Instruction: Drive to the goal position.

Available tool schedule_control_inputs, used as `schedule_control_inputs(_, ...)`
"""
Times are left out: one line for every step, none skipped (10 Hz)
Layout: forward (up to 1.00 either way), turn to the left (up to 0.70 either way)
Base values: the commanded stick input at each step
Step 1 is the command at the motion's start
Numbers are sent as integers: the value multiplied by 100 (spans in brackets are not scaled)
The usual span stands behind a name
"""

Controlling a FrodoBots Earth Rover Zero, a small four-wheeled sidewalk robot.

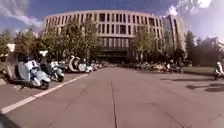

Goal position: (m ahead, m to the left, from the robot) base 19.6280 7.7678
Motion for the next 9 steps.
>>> schedule_control_inputs(70,0)
schedule_control_inputs(70,0)
schedule_control_inputs(70,0)
schedule_control_inputs(70,0)
schedule_control_inputs(70,0)
schedule_control_inputs(70,0)
schedule_control_inputs(70,0)
schedule_control_inputs(70,0)
schedule_control_inputs(70,0)
